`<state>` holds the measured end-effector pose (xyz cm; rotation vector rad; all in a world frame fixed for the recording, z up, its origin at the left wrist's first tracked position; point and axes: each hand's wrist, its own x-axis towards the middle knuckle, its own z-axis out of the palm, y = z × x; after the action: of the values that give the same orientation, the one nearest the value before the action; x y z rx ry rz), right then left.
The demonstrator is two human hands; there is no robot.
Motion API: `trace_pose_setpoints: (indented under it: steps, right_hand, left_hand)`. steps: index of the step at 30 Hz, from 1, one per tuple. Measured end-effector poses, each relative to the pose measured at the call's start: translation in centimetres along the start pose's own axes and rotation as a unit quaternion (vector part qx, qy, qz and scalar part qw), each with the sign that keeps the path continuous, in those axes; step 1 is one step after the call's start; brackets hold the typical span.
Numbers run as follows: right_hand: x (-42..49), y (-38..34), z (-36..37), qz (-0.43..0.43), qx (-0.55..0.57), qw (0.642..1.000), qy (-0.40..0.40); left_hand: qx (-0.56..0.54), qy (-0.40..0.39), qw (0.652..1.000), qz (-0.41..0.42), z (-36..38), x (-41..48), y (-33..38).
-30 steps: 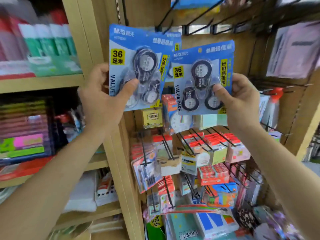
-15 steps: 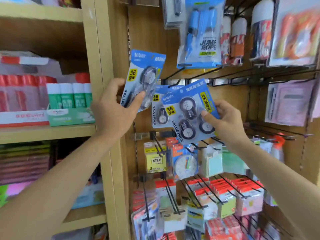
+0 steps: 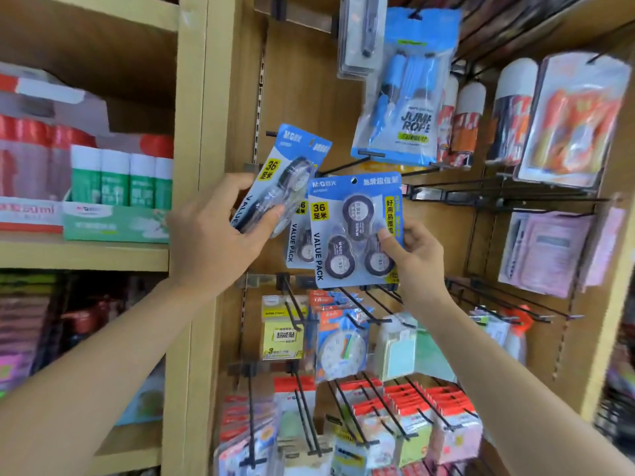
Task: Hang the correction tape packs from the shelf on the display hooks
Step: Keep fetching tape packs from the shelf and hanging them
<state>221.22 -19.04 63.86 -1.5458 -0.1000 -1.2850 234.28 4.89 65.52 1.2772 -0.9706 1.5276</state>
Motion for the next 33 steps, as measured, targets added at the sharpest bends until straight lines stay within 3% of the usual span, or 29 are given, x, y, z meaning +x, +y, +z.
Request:
trace_pose_setpoints:
  steps: [11, 21, 33]
  right_hand:
    - [0.8, 0.2, 0.0, 0.036, -0.005, 0.999, 0.012]
    - [2.1, 0.8, -0.2, 0.033, -0.103, 0.994, 0.007]
    - [7.8, 3.1, 2.4, 0.134, -0.229, 0.964, -0.003]
  left_hand:
    - [0.014, -0.010, 0.999, 0.031, 0.1, -0.1, -0.4]
    - [0.027, -0.001, 0.999, 0.038, 0.0, -0.1, 0.0]
    - [0.010, -0.001, 0.999, 0.034, -0.1, 0.0, 0.1]
